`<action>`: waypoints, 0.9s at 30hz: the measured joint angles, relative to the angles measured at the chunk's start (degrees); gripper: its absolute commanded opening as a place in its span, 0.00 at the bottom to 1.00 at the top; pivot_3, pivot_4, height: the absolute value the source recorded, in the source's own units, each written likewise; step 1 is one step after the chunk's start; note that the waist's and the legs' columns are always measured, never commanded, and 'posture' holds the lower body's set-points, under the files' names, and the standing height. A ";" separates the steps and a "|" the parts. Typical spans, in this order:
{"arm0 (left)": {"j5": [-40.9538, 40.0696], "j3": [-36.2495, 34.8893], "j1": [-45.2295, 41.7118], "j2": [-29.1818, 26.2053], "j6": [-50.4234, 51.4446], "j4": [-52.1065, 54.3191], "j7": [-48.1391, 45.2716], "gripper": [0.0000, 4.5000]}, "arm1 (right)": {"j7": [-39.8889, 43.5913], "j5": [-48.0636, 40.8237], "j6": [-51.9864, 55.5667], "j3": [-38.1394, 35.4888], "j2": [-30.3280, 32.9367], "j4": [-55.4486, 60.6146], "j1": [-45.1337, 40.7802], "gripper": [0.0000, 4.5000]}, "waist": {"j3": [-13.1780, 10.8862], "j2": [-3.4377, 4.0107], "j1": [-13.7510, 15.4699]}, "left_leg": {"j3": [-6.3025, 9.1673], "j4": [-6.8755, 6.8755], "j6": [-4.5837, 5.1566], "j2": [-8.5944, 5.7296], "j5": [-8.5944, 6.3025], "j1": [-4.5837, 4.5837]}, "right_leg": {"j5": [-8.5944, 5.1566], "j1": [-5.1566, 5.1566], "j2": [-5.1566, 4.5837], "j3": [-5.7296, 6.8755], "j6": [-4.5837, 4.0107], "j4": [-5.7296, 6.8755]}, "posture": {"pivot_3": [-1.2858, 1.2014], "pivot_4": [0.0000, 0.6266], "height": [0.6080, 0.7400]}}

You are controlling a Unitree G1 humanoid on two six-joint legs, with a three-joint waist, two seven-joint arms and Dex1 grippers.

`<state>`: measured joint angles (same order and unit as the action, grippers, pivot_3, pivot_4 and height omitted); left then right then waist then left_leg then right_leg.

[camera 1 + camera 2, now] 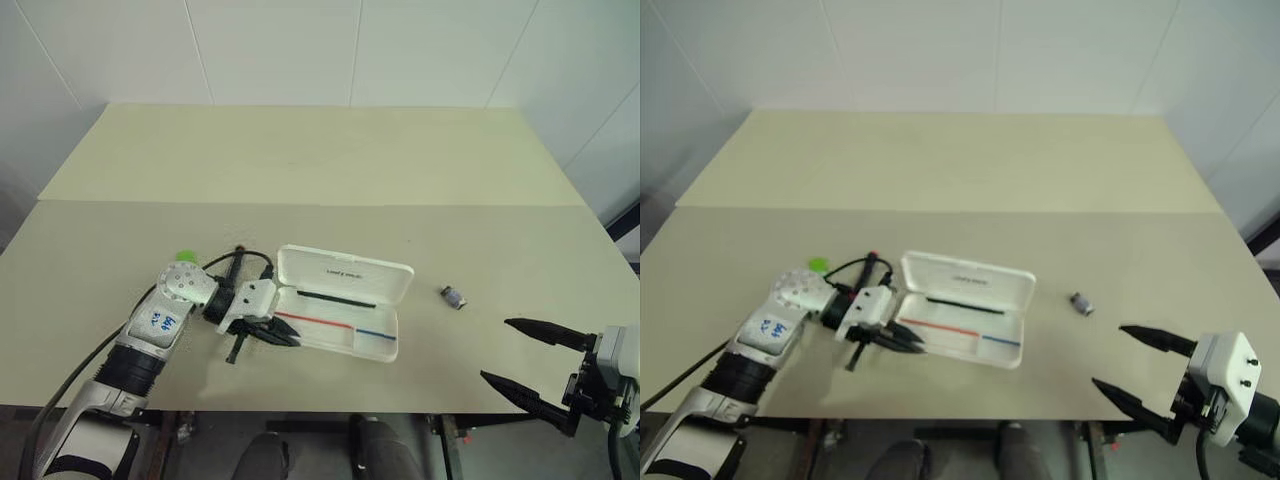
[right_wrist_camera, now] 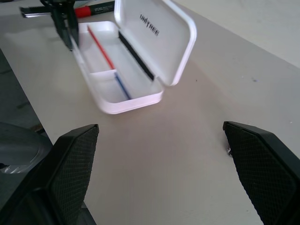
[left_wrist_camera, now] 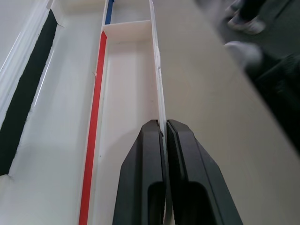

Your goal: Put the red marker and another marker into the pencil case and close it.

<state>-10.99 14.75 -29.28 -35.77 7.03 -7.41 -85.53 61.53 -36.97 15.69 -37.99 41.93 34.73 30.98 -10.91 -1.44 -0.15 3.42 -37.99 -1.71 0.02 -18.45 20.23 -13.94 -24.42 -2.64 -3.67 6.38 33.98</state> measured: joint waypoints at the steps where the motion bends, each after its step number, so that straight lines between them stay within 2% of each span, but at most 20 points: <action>1: -0.21 0.04 0.00 0.00 0.57 0.01 -0.35 0.13 | -0.19 0.08 0.00 0.00 0.00 -0.24 -0.39 1.00 | 0.00 0.00 0.00 | 0.00 0.00 0.00 0.00 0.00 0.00 | 0.00 0.00 0.00 -0.01 0.00 0.00 | 0.52 0.24 1.00; 4: -0.08 0.86 0.01 0.00 1.02 0.01 -0.17 0.32 | -0.71 0.45 0.01 0.06 0.00 -0.42 -0.87 1.00 | 0.00 0.00 0.03 | 0.00 0.00 0.00 -0.01 0.00 0.00 | 0.00 0.00 0.00 -0.02 0.00 0.00 | 0.52 0.24 1.00; 7: 0.72 1.24 0.01 0.00 0.98 0.00 1.19 0.57 | -0.91 0.56 0.01 0.25 0.00 -0.48 -0.94 1.00 | 0.00 0.00 0.05 | 0.01 0.00 0.00 -0.01 0.00 0.00 | 0.01 0.00 0.00 -0.02 0.01 0.01 | 0.52 0.24 1.00; 11: 1.75 2.07 0.01 0.05 -0.22 0.38 2.15 0.84 | -1.06 1.03 0.01 0.60 0.00 -0.86 -1.15 1.00 | 0.00 0.00 0.12 | -0.02 -0.02 0.01 -0.02 0.01 -0.02 | 0.00 0.12 0.00 -0.10 -0.02 0.00 | 0.52 0.24 1.00; 13: 2.83 2.20 0.01 0.38 -1.34 0.33 3.64 0.99 | -1.10 1.22 0.01 0.94 0.00 -1.01 -1.59 1.00 | 0.00 0.00 0.34 | 0.00 -0.12 0.04 -0.05 0.05 -0.07 | -0.30 0.25 -0.02 -0.11 -0.66 -0.03 | 0.52 0.24 1.00; 19: 8.87 2.08 0.54 1.19 -7.68 -0.10 13.00 1.00 | -1.14 1.68 0.01 1.50 0.00 -1.24 -1.83 1.00 | -0.02 -0.01 -0.09 | 0.00 -0.10 0.01 0.10 0.04 -0.52 | -0.20 1.05 0.05 -0.10 -0.41 -0.62 | 0.52 0.24 1.00; 27: 7.82 2.06 1.08 0.51 -4.17 3.07 13.50 1.00 | -1.27 2.23 0.00 1.72 0.03 -1.66 -3.21 1.00 | -0.02 0.01 -0.01 | -0.10 0.01 -0.23 0.08 -0.27 -0.54 | -0.52 0.82 0.02 -0.18 -0.41 -0.20 | 0.52 0.24 1.00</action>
<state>-3.17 16.81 -28.20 -35.25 2.87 -4.34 -72.03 60.27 -34.73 15.70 -36.28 41.96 33.07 27.77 -10.93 -1.43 -0.16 3.32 -37.98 -1.94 0.10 -18.72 19.68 -14.45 -23.60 -2.62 -3.85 5.97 33.78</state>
